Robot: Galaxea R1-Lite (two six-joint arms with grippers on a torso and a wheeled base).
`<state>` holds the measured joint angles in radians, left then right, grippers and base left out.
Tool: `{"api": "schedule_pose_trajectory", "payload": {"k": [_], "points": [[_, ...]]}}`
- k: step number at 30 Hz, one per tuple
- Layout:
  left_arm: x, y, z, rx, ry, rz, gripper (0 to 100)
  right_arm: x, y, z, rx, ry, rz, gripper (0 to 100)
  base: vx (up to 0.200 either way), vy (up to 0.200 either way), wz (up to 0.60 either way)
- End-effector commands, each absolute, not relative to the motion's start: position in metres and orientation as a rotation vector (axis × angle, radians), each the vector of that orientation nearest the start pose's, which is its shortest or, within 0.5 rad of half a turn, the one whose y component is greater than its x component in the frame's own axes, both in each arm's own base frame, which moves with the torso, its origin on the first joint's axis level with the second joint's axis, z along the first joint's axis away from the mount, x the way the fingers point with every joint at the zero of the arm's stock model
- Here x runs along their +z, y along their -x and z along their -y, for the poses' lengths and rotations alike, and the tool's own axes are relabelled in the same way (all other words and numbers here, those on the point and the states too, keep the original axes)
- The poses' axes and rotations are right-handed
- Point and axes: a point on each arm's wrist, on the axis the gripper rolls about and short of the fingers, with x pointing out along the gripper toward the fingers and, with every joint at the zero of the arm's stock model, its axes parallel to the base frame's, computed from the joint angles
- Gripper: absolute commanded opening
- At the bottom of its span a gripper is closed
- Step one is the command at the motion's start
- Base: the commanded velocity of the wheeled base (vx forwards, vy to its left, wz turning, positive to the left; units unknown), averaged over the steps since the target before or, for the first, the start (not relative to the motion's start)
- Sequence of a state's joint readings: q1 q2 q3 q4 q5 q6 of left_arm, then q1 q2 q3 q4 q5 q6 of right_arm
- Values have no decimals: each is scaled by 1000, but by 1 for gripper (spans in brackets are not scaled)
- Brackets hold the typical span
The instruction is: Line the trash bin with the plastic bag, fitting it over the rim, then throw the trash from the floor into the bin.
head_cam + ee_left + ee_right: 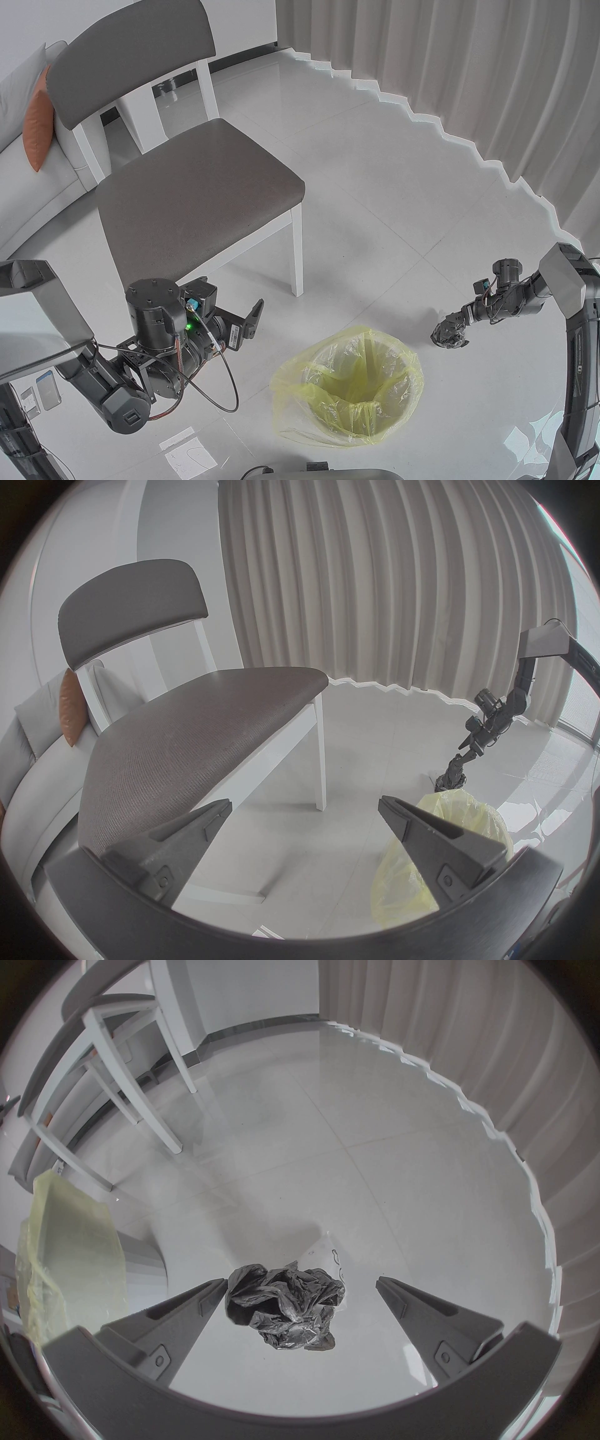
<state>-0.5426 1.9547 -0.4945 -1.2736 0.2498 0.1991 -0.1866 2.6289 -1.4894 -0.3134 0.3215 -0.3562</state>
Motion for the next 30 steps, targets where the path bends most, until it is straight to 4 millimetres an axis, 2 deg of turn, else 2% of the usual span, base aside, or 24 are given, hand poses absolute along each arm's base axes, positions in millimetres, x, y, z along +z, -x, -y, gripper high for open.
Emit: {"api": "schedule_pose_trajectory", "payload": {"k": [1, 10, 18, 30], "points": [[93, -265, 156, -316, -270, -144, 100, -60, -475, 74, 275, 121, -759, 100, 0, 0, 0], [92, -265, 157, -317, -270, -147, 100, -70, -485, 63, 239, 24, -828, 100, 0, 0, 0], [92, -265, 156, -315, -270, -148, 100, -78, -488, 64, 184, 48, -870, 100, 0, 0, 0], [93, -265, 157, -316, -265, -137, 100, -77, -489, 64, 185, 52, -886, 100, 0, 0, 0]]}}
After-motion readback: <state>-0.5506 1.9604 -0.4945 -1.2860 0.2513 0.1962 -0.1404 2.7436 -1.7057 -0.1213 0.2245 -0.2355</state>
